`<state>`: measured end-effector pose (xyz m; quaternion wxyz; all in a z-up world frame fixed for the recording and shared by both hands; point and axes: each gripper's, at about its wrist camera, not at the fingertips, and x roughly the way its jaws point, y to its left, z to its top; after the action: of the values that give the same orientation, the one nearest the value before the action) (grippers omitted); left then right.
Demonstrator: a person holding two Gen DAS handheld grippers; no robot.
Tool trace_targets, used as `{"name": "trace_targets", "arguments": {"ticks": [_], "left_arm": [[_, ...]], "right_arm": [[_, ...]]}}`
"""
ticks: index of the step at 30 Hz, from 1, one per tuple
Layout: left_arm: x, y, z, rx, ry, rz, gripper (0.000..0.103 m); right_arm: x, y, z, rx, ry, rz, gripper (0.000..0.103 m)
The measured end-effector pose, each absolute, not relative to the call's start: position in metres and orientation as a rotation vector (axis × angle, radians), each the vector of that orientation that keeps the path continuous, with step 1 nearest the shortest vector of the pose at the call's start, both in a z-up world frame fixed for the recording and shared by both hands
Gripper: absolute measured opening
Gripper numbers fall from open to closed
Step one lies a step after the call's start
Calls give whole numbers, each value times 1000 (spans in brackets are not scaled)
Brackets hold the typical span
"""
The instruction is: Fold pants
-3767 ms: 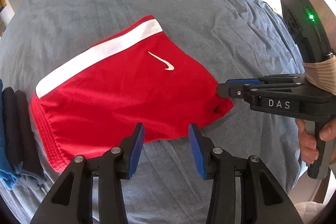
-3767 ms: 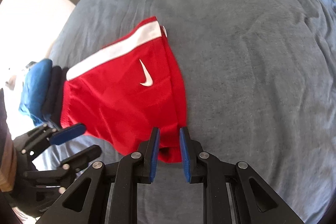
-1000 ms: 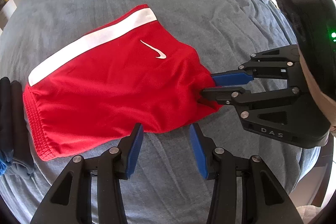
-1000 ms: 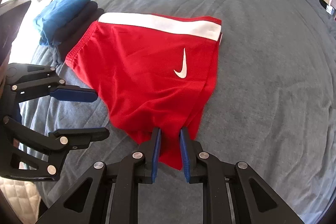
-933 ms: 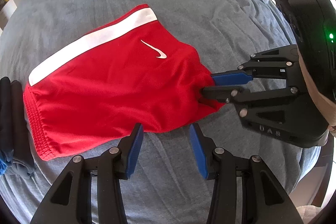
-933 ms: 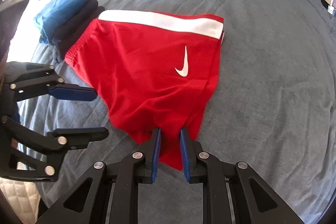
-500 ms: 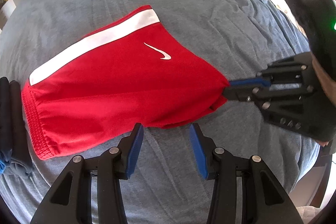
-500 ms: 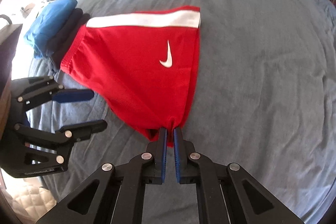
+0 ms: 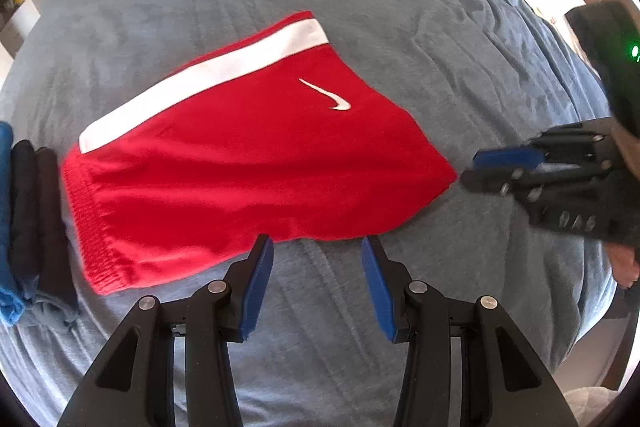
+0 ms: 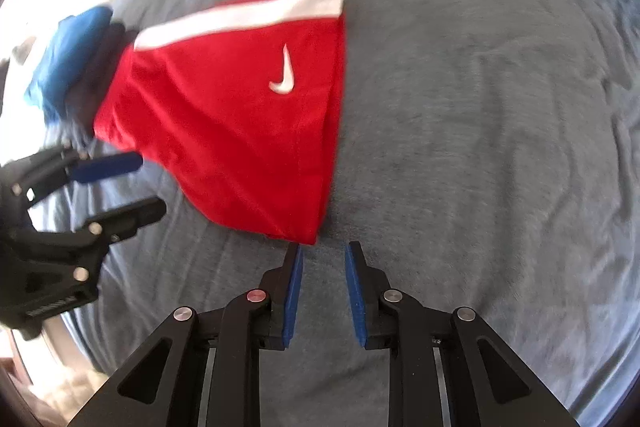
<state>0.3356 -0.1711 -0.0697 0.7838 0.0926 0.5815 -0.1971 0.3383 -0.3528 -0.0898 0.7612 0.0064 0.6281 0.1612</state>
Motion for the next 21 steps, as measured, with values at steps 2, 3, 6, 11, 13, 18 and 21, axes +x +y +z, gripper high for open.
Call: {"name": "trace_targets", "arguments": {"ticks": [2,3,6,11,13,18,21], "left_arm": [[334,-161,-64,190,1243,-391,45],[333,-156,-62,181,1238,-376,45],[337,-137,-53,159,1210,-307,47],[348,-99,-48,153,1150,-165,51],[354,-84,-49,150,1136,-115,51],[365,-56,-59,162,1111,-21,51],[371,-40,-68,140,1110,16,52]], "right_arm": [[338,-354,-78,38,1327,311,23],[340,-354,-72,50,1308,295,23],[352,-351,-59,123,1245,259,36],[379,-347,-52,172,1187,195,38],[388,-344,-54,183,1164,152,38],[406,-333,-68,167,1132,67,38],[412,-330,-75,199,1123,26,38]]}}
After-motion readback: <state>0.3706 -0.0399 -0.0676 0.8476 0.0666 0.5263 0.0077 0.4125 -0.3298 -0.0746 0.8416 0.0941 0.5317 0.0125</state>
